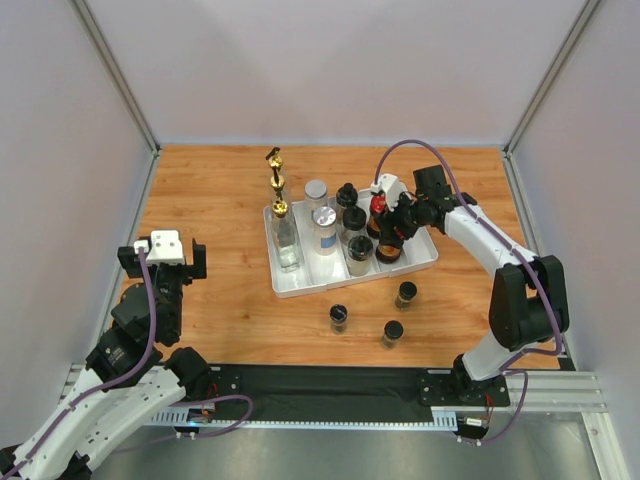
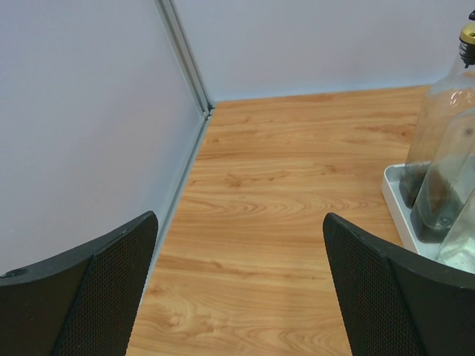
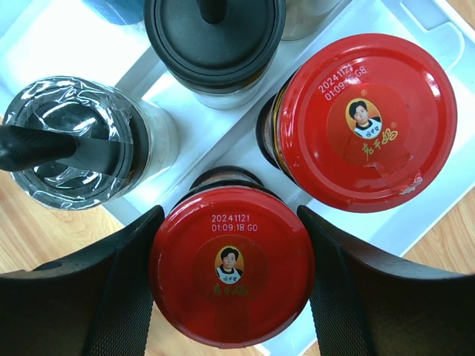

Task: Organize the condiment bottles
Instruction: Place the bottle in the storage box.

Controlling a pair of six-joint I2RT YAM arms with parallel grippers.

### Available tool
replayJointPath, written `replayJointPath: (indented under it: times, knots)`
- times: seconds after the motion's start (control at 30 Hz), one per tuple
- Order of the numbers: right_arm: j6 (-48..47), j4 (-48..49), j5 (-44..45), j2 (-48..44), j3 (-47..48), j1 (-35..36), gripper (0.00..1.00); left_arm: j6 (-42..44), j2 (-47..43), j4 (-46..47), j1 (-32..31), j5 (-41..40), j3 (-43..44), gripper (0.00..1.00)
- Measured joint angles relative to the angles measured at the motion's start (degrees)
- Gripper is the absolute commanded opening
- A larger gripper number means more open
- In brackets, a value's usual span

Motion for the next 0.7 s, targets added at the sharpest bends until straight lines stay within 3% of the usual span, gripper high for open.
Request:
replayJointPath:
  times: [0.2,0.53,0.57,0.7]
  knots:
    - [-0.35,0.33,0.31,-0.85,-0.9,0.0,0.77,0.0,0.0,0.0,0.0,0.0,0.0,1.0]
    - [-0.39,1.51,0.52,-6.03,-1.66,0.0,0.88,0.0,0.0,0.0,0.0,0.09,0.0,1.0]
    - [-0.37,1.53,0.55,-6.21,-1.66,0.0,1.0,0.0,0.0,0.0,0.0,0.15,0.0,1.0]
    - [-0.33,1.73,0.55,-6.71,-1.66,0.0,1.0,0.0,0.0,0.0,0.0,0.22,0.0,1.0]
